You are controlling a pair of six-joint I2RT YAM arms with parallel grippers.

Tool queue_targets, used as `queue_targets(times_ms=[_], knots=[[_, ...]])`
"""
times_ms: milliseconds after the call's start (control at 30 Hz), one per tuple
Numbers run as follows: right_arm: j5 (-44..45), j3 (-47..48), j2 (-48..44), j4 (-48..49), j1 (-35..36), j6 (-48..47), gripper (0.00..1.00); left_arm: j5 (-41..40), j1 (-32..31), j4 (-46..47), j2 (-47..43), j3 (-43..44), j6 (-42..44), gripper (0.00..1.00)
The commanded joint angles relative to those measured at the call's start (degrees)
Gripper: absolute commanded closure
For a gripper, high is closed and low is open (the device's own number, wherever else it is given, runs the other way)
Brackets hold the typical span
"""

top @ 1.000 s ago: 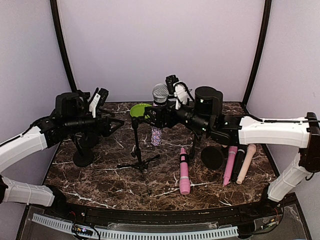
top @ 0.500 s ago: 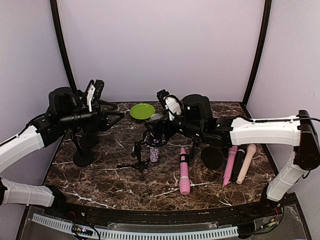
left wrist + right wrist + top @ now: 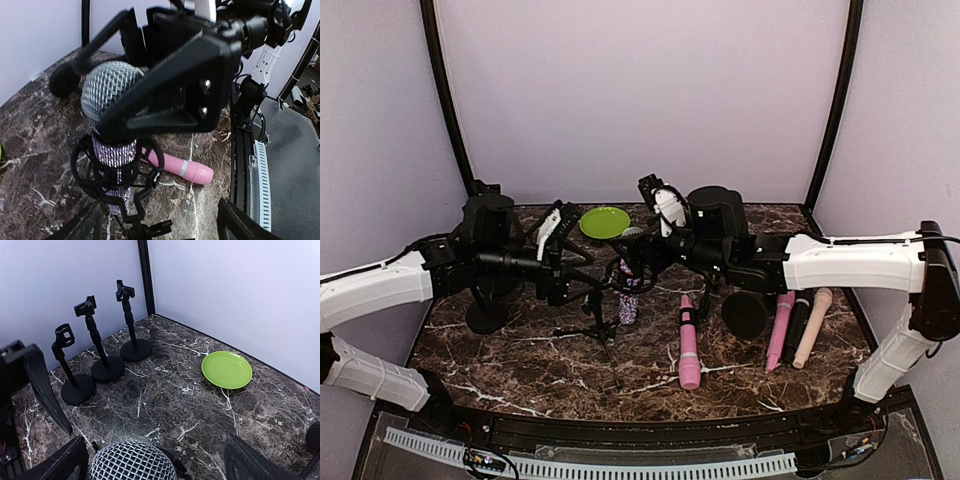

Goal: Remove the microphone from the stand
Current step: Hold the microphone stand with the microphone at the center of the board.

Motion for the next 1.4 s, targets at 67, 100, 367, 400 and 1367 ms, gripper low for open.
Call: queue_targets(times_ms=[67,100,367,400,1367], knots=[[1.3,1.0,-0.6,2.0,0.4,1.9,0.06,-4.2,-3.4,-5.9,4.7,1.5,3.8,0.16],[1.2,0.9,-0.6,2.2,0.4,2.0,0.06,-5.2,-3.6,-6.6,5.5,1.7,3.9,0.15],[1.2,0.5,-0.1,3.1,0.4,2.2,0.08,-9.2,-4.5,-6.3,7.3,1.4,3.5,0.12],[1.2,0.5,-0.1,3.1,0.4,2.2,0.09,-9.3,-4.5,-6.0,7.4,1.4,3.4,0.12],[0.7,1.6,1.7,2.6,0.9,2.0,0.47,-8.0,-4.6,-3.3,7.8,0.8,2.0,0.73]])
